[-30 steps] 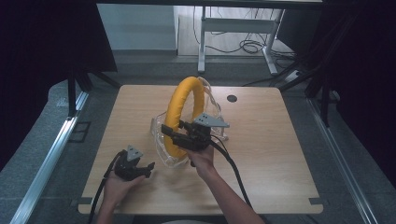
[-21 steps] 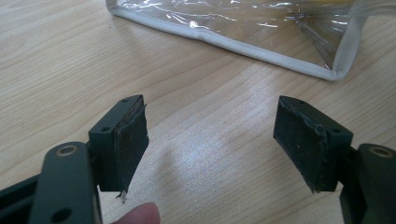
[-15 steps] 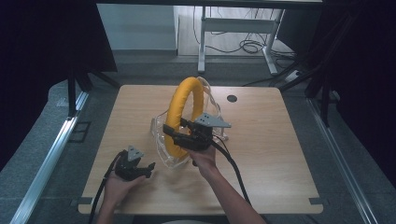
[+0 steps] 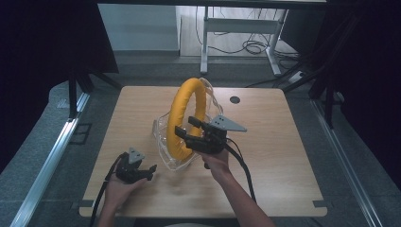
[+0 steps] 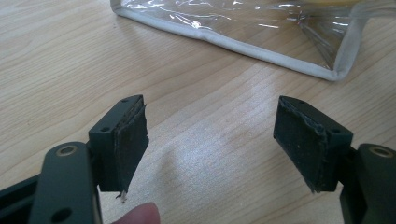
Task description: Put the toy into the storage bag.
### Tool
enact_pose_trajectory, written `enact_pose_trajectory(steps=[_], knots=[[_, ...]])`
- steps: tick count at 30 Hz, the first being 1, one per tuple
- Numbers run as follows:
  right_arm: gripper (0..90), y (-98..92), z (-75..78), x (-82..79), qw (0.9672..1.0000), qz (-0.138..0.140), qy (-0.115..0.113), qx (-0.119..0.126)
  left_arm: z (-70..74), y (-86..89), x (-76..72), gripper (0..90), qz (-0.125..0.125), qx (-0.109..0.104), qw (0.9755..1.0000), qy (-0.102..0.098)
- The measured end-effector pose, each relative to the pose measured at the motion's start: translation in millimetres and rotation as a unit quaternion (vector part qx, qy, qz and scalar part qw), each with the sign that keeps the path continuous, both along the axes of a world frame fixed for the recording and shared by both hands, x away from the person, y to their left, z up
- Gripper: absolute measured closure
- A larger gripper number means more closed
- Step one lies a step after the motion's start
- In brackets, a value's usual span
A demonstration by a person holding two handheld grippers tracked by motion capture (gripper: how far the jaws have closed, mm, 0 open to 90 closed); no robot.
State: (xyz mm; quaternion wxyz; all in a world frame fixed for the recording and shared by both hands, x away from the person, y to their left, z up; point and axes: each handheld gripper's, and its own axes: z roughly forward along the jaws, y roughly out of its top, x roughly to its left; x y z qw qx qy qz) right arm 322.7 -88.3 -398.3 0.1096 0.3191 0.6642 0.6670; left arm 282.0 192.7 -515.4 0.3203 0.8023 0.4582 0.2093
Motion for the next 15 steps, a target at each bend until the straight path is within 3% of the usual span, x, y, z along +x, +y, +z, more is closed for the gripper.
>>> enact_pose_trajectory(steps=[15], knots=[[36.0,-60.4,-14.6,-4.8,0.9993,-0.031,-0.004,-0.021,-0.1,1.1,0.1,26.2,0.003,-0.001,1.0000,0.000]])
